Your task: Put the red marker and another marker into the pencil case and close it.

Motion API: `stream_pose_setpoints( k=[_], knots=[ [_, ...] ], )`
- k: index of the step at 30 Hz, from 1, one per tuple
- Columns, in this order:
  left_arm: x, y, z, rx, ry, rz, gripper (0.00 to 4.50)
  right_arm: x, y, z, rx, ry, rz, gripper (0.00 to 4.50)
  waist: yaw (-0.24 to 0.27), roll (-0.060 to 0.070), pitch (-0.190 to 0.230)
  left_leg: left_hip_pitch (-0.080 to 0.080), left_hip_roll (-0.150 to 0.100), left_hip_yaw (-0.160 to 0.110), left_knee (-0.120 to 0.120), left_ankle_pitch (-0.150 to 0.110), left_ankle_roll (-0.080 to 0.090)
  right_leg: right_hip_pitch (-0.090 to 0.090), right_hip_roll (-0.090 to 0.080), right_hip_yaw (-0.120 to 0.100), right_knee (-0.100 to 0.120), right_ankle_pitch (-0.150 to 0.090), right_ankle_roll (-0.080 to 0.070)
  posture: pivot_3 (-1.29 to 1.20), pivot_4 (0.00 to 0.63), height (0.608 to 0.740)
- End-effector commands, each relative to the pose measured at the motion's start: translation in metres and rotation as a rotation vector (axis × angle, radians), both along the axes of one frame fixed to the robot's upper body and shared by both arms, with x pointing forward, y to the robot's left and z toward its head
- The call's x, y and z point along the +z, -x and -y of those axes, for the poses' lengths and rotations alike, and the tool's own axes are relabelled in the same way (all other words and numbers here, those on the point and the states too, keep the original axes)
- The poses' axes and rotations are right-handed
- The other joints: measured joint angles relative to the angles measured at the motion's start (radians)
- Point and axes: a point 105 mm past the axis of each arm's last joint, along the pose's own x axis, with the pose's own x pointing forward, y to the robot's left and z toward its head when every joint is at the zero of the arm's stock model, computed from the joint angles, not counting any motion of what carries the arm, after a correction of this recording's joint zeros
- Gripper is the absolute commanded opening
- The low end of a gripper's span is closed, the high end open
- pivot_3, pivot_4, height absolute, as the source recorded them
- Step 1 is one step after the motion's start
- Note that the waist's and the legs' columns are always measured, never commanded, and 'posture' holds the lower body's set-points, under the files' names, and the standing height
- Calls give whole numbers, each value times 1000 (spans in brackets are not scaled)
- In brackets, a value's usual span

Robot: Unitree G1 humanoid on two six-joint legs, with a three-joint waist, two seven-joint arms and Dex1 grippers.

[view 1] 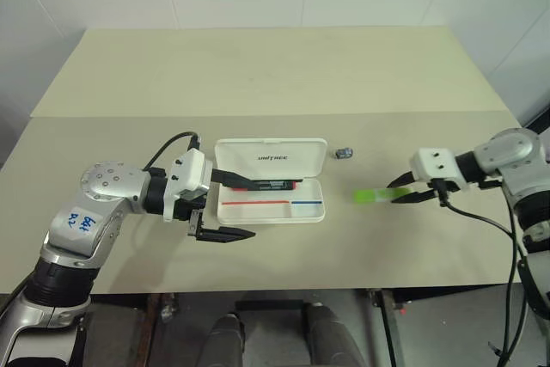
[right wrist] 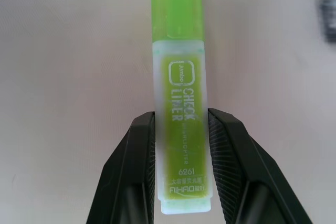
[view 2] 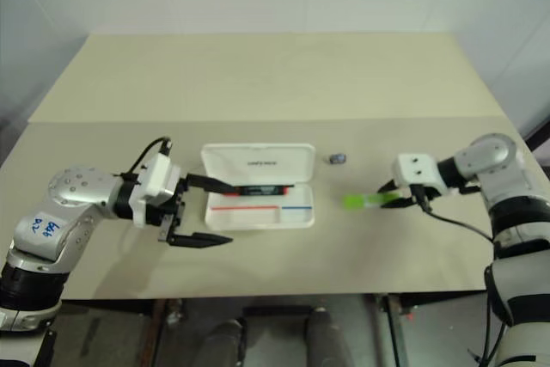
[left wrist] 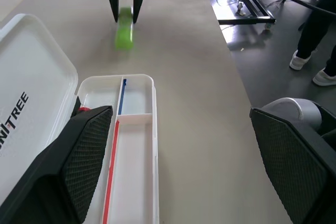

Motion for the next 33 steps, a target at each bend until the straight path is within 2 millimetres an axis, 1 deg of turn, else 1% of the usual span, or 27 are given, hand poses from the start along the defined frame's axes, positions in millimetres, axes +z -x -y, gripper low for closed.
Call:
stream_pose_setpoints(
  k=[1, 2, 4, 6, 9, 10, 14, 17, 19, 25, 29, 33],
  knots=[
    [6, -2, -5, -12, -19, 37, 4500, 23, 9, -6, 33, -76, 4, 1100, -4, 0, 0, 0, 0, 0, 0, 0, 0, 0, 0, 0, 0, 0, 0, 0, 150, 740],
    [5, -2, -7, -9, -25, 36, 4500, 27, 12, -11, 41, -104, 3, 1100, -7, 0, 0, 0, 0, 0, 0, 0, 0, 0, 0, 0, 0, 0, 0, 0, 150, 740],
    [3, -3, -13, 2, -38, 31, 4500, 37, 20, -30, 77, -184, -1, 1100, -6, 1, 0, 0, 0, 0, 0, 0, 0, 0, 0, 0, 1, 0, 0, 0, 150, 740],
    [1, -3, -20, 10, -52, 27, 4500, 47, 31, -52, 110, -267, -10, 1100, -5, 2, 1, 0, 0, 0, 0, 0, 0, -1, 0, 0, 1, 0, 0, 0, 150, 740],
    [-2, -2, -30, 25, -80, 19, 4500, 59, 48, -90, 148, -393, -39, 1100, -4, 2, 1, -1, 1, 0, -1, 0, 0, -2, 0, 0, 1, 0, 0, 0, 150, 740],
    [-3, -1, -35, 30, -94, 20, 4500, 62, 53, -102, 154, -430, -54, 1100, -3, 2, 1, -1, 1, 0, 0, 0, 0, -2, 0, 0, 1, 0, 0, 0, 150, 740],
    [-4, 0, -50, 67, -128, 20, 4500, 63, 73, -136, 195, -523, -114, 1100, 4, 2, 1, -1, 1, 0, 0, 0, 0, -2, 0, 0, 0, -1, -2, 0, 150, 740],
    [-4, 1, -54, 84, -133, 19, 4500, 61, 76, -148, 193, -549, -126, 1100, 14, 2, 1, -3, 0, 0, 0, 0, 0, -3, 0, 0, -1, -2, -3, 0, 150, 740],
    [-6, 4, -56, 93, -137, 14, 4500, 58, 76, -160, 191, -578, -123, 1100, 20, 1, 1, -3, 0, 0, -1, 0, 0, -4, -1, 0, -1, -2, -3, 0, 150, 740],
    [-8, 9, -60, 123, -139, 15, 4500, 41, 79, -187, 205, -598, -133, 1100, 24, 1, 1, -8, 1, 0, -1, 0, 0, -11, 0, 0, 2, -1, -2, 0, 150, 740],
    [-8, 10, -62, 133, -146, 17, 4500, 34, 80, -202, 213, -599, -138, 1100, 24, 1, 1, -8, 1, 0, -1, 0, 0, -11, 0, 0, 2, -1, -2, 0, 150, 740],
    [-9, 12, -65, 143, -155, 12, 4500, 21, 74, -214, 194, -571, -129, 1100, 23, 1, 1, -8, 1, 0, -1, 0, 0, -11, 0, 0, 2, -1, -2, 0, 150, 740]
  ],
)
